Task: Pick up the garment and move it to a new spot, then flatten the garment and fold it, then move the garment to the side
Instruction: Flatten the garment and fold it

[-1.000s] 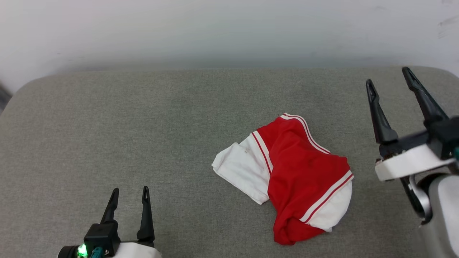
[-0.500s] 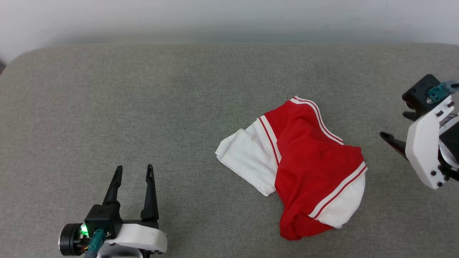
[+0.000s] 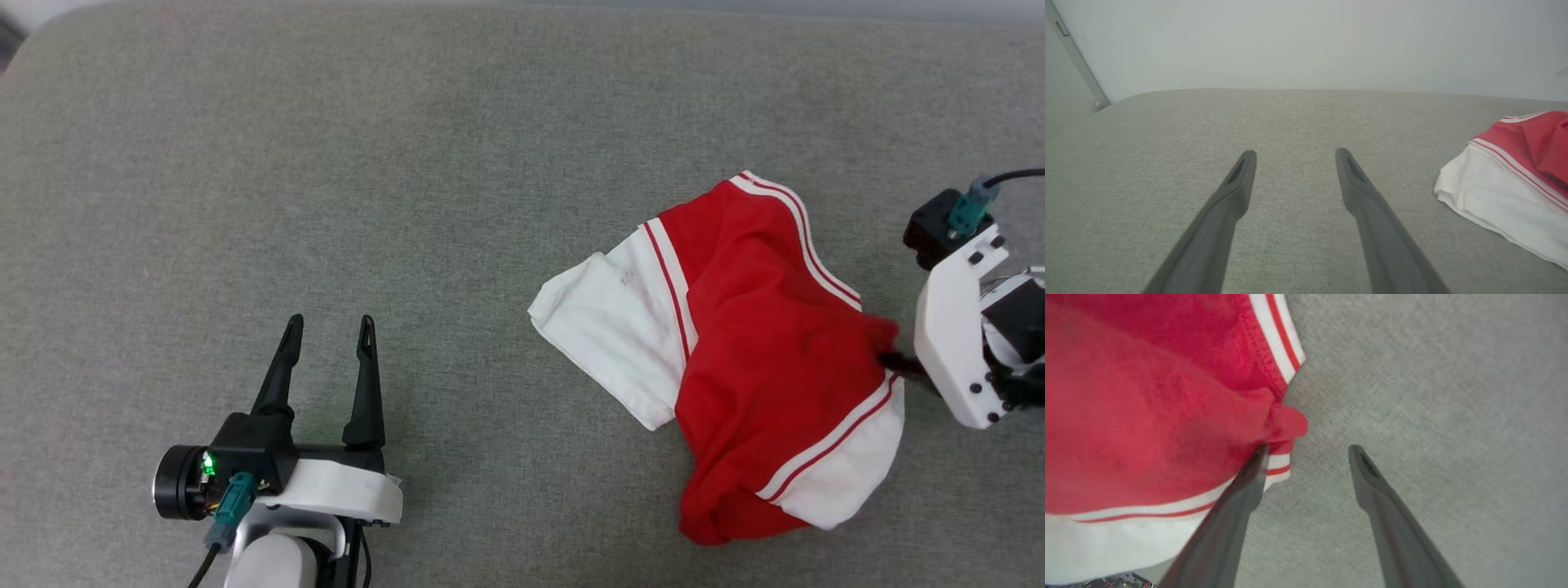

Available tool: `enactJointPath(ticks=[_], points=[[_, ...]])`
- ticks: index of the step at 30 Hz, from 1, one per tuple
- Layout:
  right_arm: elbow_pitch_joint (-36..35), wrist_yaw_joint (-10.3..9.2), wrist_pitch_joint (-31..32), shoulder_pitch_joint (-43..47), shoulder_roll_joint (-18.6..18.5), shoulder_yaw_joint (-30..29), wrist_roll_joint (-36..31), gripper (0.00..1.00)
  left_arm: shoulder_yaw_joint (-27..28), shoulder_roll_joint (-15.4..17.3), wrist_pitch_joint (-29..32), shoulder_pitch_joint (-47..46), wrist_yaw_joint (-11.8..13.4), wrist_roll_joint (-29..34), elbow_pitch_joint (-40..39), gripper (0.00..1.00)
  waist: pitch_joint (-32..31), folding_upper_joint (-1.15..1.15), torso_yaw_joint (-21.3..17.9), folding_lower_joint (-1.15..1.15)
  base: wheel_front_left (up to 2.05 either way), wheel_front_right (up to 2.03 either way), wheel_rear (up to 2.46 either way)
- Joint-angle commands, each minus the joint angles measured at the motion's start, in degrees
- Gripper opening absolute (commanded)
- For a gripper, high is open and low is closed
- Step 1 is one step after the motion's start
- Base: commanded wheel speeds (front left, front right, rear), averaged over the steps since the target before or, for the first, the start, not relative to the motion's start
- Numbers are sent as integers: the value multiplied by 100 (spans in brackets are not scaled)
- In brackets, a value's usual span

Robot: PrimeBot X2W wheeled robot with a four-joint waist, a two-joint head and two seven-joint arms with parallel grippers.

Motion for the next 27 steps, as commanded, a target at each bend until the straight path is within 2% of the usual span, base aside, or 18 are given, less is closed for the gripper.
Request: enactJointPath(ticks=[1, 6, 7, 8, 9, 10, 14, 18, 23, 27], points=[[150, -5, -78, 7, 82, 130, -6, 100, -10, -5, -15, -81, 24, -36, -2, 100, 131, 0, 114, -1, 0, 0, 0], [645, -5, -392, 230, 340, 653, 125, 100, -16, -5, -15, -98, 55, -46, 45, 100, 177, 0, 136, -1, 0, 0, 0], [680, -5, -496, 232, 385, 729, 167, 74, -4, -6, -15, -89, 60, -43, 51, 100, 163, 0, 118, -1, 0, 0, 0], [680, -5, -496, 232, 385, 729, 167, 74, -4, -6, -15, -89, 60, -43, 51, 100, 163, 0, 118, -1, 0, 0, 0], [675, -5, -704, 175, 393, 757, 160, 21, 10, -6, -15, -71, 62, -37, 64, 100, 139, 0, 98, -1, 0, 0, 0], [673, -5, -904, 100, 382, 752, 172, 0, 22, -5, -15, -44, 72, -32, 85, 100, 101, 0, 76, -1, 0, 0, 0], [499, -5, -1594, -182, 88, 677, 359, 0, 80, -8, -15, 79, 87, -13, 120, 100, -155, 0, -69, -1, 0, 0, 0], [1, -5, -2042, -358, -324, 654, 449, 0, 130, -3, -15, 216, 92, -5, 97, 100, -415, 0, -213, -1, 0, 0, 0], [-636, -6, -2123, -610, -1044, 425, 583, 0, 162, -4, -15, 305, 96, -4, 43, 100, -527, 0, -327, -1, 0, 0, 0], [-826, -6, -1984, -817, -1340, 80, 620, 0, 131, -4, -15, 283, 120, -30, -20, 100, -441, 0, -349, -1, 0, 0, 0]])
